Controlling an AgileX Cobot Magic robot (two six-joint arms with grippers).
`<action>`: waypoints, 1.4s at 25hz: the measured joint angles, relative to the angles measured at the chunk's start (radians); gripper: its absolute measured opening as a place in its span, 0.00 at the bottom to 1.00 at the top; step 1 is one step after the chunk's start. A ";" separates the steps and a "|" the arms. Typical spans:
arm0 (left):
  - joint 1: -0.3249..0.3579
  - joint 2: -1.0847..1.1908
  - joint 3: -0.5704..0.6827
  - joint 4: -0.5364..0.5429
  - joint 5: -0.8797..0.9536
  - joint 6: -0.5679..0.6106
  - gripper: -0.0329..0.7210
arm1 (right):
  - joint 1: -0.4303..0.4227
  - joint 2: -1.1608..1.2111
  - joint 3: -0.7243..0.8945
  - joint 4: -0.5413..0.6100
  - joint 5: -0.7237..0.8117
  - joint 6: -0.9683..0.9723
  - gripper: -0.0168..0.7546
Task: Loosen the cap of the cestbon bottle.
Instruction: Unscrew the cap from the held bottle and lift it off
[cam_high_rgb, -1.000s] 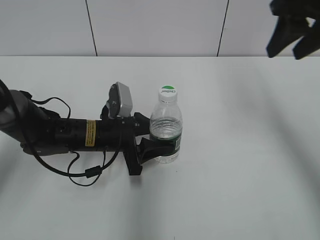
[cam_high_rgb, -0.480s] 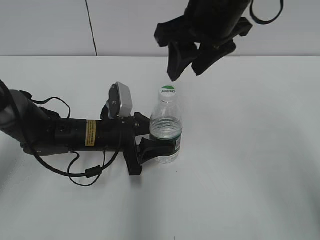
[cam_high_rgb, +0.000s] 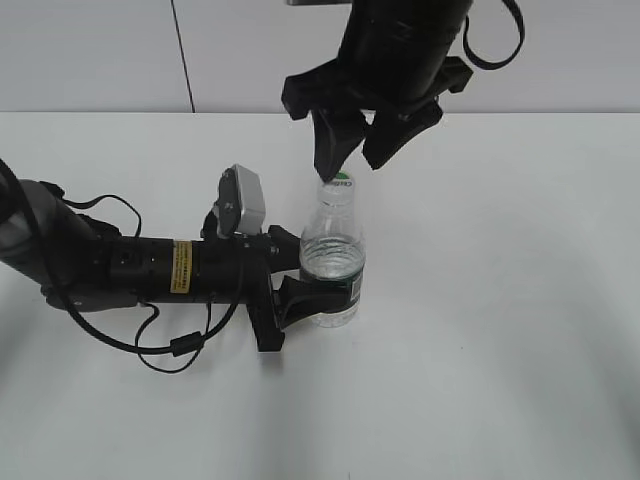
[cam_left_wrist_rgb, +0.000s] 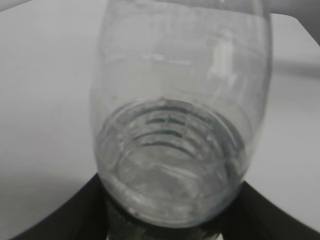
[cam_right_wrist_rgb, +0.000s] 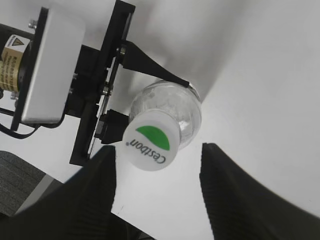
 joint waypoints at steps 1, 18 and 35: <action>0.000 0.000 0.000 0.000 0.000 0.000 0.54 | 0.001 0.010 -0.007 0.000 0.001 0.000 0.56; 0.000 0.000 0.000 0.001 0.000 0.000 0.54 | 0.038 0.057 -0.032 -0.058 0.002 0.018 0.56; -0.001 0.000 0.000 0.001 0.000 -0.001 0.54 | 0.038 0.057 -0.011 -0.065 0.002 0.014 0.42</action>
